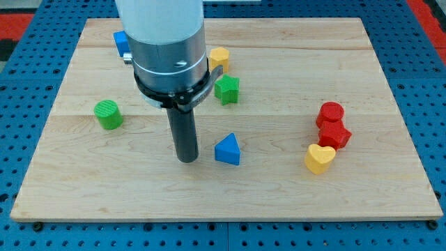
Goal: Slide green star to left
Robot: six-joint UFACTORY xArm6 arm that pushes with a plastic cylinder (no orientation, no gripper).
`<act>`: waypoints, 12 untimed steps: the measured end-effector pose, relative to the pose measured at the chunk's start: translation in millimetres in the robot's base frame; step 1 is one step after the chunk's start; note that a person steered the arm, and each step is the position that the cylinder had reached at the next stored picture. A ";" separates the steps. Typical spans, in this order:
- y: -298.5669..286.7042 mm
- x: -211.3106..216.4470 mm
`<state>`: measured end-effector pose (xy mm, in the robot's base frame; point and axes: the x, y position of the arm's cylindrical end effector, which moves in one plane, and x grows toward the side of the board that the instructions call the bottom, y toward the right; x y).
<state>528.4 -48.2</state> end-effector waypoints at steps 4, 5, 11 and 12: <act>83.4 -22.3; 54.4 -31.2; 151.0 -110.3; 149.1 -110.3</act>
<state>418.1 100.9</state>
